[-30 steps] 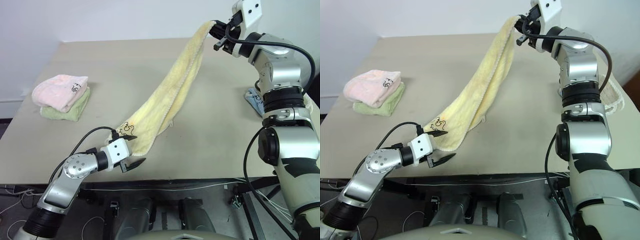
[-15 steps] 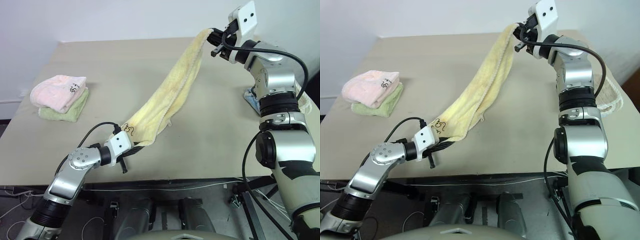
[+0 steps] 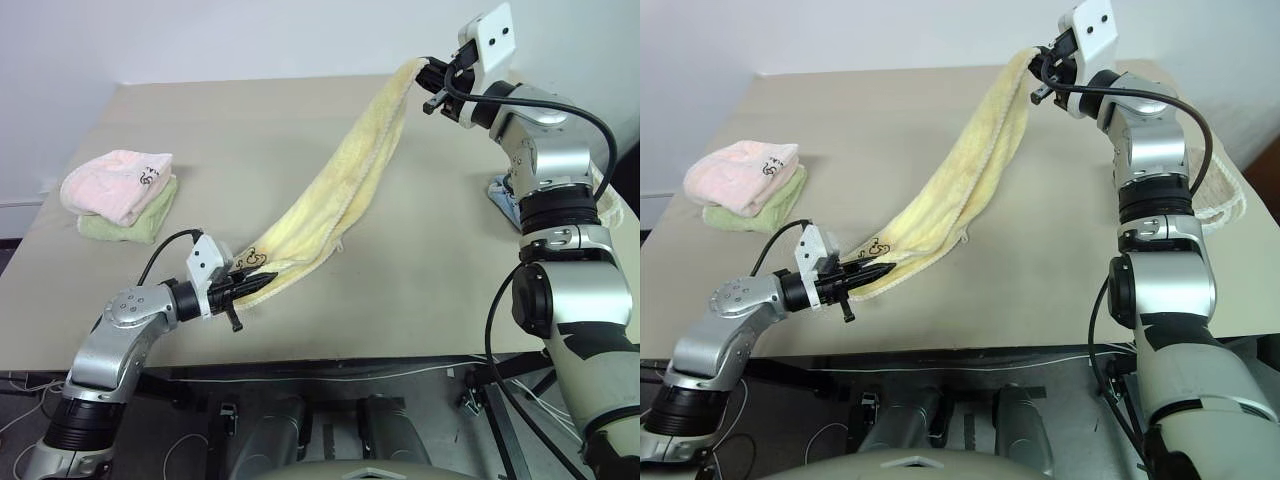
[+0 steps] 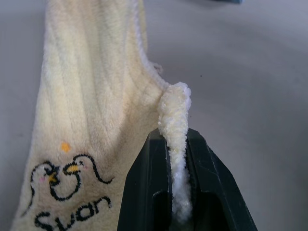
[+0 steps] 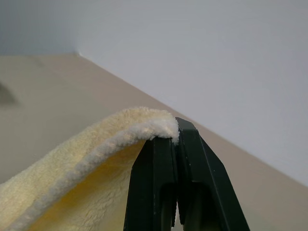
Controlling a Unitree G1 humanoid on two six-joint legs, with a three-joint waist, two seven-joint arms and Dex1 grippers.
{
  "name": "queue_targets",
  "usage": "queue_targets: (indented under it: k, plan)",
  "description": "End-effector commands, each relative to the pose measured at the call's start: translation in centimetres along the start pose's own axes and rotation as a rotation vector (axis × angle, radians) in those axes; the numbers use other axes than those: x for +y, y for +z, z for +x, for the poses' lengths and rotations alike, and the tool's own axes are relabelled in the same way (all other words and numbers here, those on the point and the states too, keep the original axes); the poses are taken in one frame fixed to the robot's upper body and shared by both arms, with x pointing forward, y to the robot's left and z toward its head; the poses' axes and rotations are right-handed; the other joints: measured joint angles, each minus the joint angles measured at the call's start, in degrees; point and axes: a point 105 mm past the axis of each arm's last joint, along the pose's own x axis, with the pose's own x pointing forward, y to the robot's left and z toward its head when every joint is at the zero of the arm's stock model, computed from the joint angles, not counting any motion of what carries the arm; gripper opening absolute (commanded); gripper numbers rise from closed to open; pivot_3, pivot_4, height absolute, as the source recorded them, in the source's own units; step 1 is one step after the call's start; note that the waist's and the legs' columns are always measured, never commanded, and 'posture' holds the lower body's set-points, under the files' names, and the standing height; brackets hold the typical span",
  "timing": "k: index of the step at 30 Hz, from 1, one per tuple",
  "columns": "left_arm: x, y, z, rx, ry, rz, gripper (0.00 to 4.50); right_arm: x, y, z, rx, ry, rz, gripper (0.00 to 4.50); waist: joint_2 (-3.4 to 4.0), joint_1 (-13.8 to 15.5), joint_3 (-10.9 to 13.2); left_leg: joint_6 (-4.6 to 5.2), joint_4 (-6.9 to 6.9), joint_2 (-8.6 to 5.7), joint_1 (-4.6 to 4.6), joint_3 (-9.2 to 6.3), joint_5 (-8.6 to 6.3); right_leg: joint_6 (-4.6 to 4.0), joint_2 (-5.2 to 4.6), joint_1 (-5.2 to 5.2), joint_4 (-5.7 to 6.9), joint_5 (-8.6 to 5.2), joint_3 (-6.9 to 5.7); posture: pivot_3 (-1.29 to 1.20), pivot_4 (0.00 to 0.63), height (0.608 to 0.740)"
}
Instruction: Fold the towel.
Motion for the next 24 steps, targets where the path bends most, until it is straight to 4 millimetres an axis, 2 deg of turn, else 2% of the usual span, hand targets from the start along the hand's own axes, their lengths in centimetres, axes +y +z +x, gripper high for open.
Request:
queue_targets:
  k: [1,3,5,7,14,16,19,22,24]
  plan:
    - [1.4,0.8,-0.5,-0.013,0.078,0.02,0.38,-0.7,2.2,-0.4,-0.07,-0.028,-0.052,0.0,0.0,0.0,0.0,0.0,0.0,0.0,0.0,0.0,0.0,0.0,0.0,0.0,0.0,0.0,0.0,0.0,0.15,0.74]
    - [1.5,0.6,-0.4,0.014,0.09,0.044,0.38,-0.9,2.2,-0.5,-0.069,-0.034,-0.052,0.0,0.0,0.0,0.0,0.01,0.0,0.0,0.0,0.0,0.01,0.0,0.0,0.0,0.0,0.0,0.0,0.0,0.15,0.74]
    - [0.5,0.9,-0.1,0.021,0.028,0.058,0.01,-0.9,2.1,-0.5,-0.067,-0.037,-0.053,0.0,0.0,0.0,0.0,0.01,0.0,0.0,0.0,0.0,0.01,0.0,0.0,0.0,0.0,0.0,0.0,0.0,0.15,0.74]
    - [0.0,1.0,0.2,0.039,0.0,0.071,0.01,-1.0,2.1,-0.6,-0.067,-0.04,-0.053,0.0,0.0,0.1,0.0,-0.01,0.0,0.0,0.0,0.0,0.0,0.0,0.0,0.0,-0.01,0.0,0.01,0.0,0.15,0.74]
    - [0.1,3.7,0.1,-0.038,0.027,0.066,0.01,-1.2,2.0,-0.7,-0.06,-0.047,-0.055,0.0,0.0,0.0,0.0,-0.01,-0.01,0.0,0.0,0.0,0.0,0.0,0.0,0.01,-0.01,0.0,0.01,0.0,0.15,0.74]
    - [1.4,5.5,-0.2,-0.102,0.099,0.062,0.01,-1.3,1.9,-0.8,-0.058,-0.051,-0.057,0.0,0.0,0.0,0.0,-0.01,-0.01,0.0,0.0,0.0,0.0,0.0,0.0,0.0,-0.02,0.0,0.01,0.0,0.15,0.74]
    - [3.7,9.4,-1.3,-0.226,0.169,0.008,0.01,-2.0,1.8,-1.1,-0.045,-0.076,-0.057,0.0,-0.04,0.2,0.0,-0.04,0.01,0.0,0.0,-0.03,0.02,0.0,0.01,0.0,0.01,0.0,-0.01,0.0,0.15,0.74]
    - [8.5,13.9,-3.6,-0.36,0.34,0.011,0.01,-4.2,1.7,-1.9,-0.004,-0.166,-0.082,0.0,-0.08,0.3,0.0,-0.06,0.1,0.0,0.0,-0.08,0.03,0.0,0.0,0.06,0.02,0.0,-0.08,0.0,0.15,0.74]
    - [11.8,15.6,-5.1,-0.426,0.484,0.015,0.01,-5.4,2.2,-2.4,0.01,-0.219,-0.099,0.0,-0.07,0.2,0.0,-0.05,0.11,-0.01,-0.01,-0.07,0.03,0.01,0.01,0.06,0.0,0.01,-0.11,0.0,0.15,0.74]
